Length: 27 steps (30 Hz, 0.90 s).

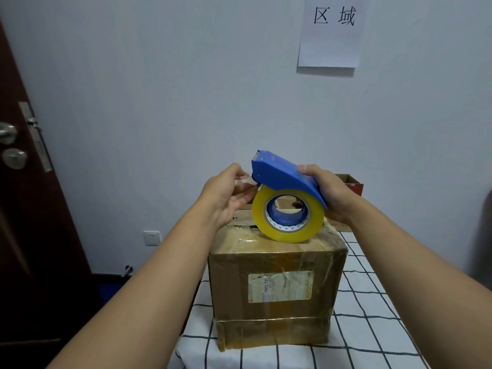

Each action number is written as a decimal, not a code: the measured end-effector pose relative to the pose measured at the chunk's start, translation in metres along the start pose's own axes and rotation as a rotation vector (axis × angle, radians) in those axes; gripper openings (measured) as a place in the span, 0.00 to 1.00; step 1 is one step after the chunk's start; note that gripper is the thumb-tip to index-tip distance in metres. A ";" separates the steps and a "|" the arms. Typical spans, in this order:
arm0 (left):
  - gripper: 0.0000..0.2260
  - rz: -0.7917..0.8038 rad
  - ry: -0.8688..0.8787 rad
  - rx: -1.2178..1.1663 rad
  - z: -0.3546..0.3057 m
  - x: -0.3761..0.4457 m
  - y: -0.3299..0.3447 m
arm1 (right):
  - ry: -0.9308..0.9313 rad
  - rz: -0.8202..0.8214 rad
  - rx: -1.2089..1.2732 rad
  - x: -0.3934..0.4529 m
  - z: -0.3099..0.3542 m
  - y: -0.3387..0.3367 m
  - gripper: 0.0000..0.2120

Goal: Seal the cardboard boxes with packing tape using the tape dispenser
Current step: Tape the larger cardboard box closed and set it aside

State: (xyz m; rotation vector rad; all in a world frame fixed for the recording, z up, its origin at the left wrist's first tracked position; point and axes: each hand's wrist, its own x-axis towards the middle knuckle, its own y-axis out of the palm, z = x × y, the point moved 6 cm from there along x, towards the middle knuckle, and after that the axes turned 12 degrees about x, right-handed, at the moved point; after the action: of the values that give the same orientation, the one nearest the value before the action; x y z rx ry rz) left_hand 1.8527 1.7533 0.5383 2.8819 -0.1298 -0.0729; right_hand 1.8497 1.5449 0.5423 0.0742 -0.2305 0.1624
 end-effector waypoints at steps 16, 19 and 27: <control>0.08 -0.064 -0.037 0.002 0.003 0.007 -0.020 | -0.181 0.138 -0.437 0.000 0.026 0.017 0.25; 0.04 -0.051 -0.036 0.038 0.004 0.012 -0.022 | -0.138 0.165 -0.513 0.001 0.026 0.017 0.23; 0.10 -0.039 -0.101 0.131 0.011 0.019 -0.028 | -0.124 0.125 -0.623 0.001 0.017 0.025 0.26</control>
State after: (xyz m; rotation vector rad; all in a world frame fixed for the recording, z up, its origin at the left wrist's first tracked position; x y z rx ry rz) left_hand 1.8732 1.7759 0.5197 3.0126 -0.1005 -0.2260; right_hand 1.8426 1.5682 0.5601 -0.5517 -0.4004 0.2044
